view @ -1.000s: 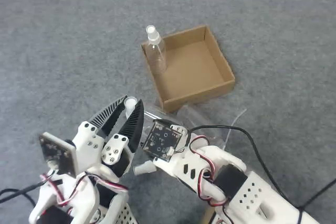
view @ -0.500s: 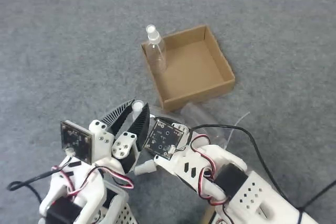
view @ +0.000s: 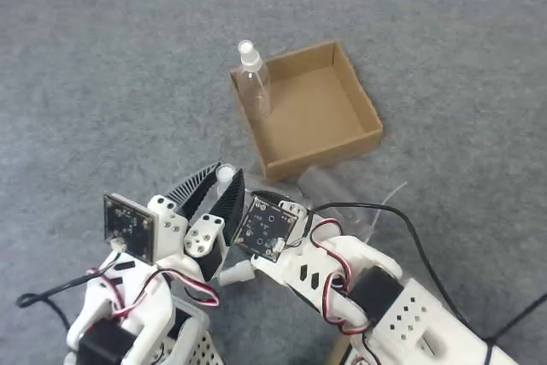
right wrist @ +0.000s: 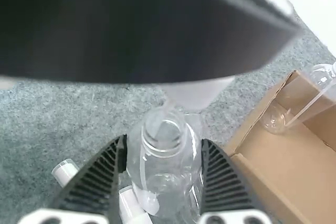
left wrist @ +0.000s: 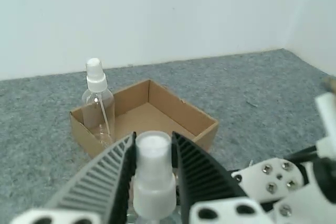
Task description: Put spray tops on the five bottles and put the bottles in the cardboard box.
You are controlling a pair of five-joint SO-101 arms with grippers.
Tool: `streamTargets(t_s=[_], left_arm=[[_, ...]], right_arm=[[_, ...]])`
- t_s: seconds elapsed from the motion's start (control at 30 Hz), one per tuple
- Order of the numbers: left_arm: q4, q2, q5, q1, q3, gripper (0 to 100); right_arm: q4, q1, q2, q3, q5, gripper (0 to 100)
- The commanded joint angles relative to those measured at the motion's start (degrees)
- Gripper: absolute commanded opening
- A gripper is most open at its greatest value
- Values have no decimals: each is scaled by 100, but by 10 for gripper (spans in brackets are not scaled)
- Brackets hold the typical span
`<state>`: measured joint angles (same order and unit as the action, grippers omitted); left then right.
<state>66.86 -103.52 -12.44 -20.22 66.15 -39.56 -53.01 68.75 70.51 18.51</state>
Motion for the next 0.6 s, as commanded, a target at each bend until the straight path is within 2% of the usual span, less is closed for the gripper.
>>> streamTargets(t_s=[0.0, 0.57], left_arm=[[-18, -97, -35, 44, 22, 12], [-26, -97, -35, 44, 110, 12]], right_arm=[[127, 154, 119, -88, 97, 17], [127, 154, 127, -88, 97, 17]])
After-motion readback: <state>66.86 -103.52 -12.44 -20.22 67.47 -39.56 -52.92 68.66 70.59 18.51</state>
